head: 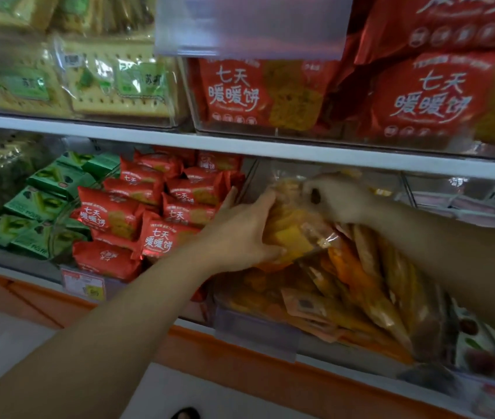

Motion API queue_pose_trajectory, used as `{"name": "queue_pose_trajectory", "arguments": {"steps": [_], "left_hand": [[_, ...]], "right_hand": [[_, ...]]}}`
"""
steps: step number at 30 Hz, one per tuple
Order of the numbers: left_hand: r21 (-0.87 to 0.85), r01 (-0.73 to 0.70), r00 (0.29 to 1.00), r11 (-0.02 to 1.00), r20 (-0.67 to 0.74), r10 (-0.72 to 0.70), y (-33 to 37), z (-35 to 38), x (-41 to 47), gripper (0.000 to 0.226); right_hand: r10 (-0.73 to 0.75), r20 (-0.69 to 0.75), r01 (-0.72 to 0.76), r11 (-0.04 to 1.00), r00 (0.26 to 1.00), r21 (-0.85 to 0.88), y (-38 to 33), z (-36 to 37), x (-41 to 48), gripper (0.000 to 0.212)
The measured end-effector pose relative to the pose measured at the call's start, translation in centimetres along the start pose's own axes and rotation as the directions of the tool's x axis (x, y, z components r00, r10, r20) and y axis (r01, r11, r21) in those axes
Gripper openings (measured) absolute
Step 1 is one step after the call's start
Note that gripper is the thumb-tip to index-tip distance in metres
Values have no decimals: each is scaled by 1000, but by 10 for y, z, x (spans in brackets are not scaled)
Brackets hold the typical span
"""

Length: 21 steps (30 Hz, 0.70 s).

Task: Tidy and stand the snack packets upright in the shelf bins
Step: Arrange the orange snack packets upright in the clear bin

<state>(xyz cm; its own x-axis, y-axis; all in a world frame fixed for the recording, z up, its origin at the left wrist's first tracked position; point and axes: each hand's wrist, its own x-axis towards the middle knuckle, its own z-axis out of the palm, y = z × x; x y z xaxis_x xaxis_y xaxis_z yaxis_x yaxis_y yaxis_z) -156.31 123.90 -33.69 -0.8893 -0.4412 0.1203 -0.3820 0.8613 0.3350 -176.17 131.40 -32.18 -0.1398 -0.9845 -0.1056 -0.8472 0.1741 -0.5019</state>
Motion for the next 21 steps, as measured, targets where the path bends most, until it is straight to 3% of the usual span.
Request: {"name": "queue_pose_trajectory", "arguments": {"steps": [3,7,10,13,17,21], "left_hand": [[188,41,999,981,19,-46,-6,-1,8,82],[329,28,999,944,31,-40,-3,3,14,83],[424,34,998,905,26,-50,0,4,17,84],[504,72,997,861,-10,-78,5,5,20,86],[592,120,993,797,-54,-108,10,7,21,90],[639,158,986,753,-66,-151,12,6,18,96]], "right_hand": [[-19,7,19,999,1000,47,-2,-3,-7,21],[-17,22,13,985,1000,171,-8,-10,-20,42],[-46,72,51,996,996,-66,-13,-1,-25,57],[-108,11,106,943,994,-315,-17,16,-19,66],[-135,-107,83,916,985,-393,-23,23,-14,57],[-209,-116,131,871,971,-473,-28,24,-20,43]]}}
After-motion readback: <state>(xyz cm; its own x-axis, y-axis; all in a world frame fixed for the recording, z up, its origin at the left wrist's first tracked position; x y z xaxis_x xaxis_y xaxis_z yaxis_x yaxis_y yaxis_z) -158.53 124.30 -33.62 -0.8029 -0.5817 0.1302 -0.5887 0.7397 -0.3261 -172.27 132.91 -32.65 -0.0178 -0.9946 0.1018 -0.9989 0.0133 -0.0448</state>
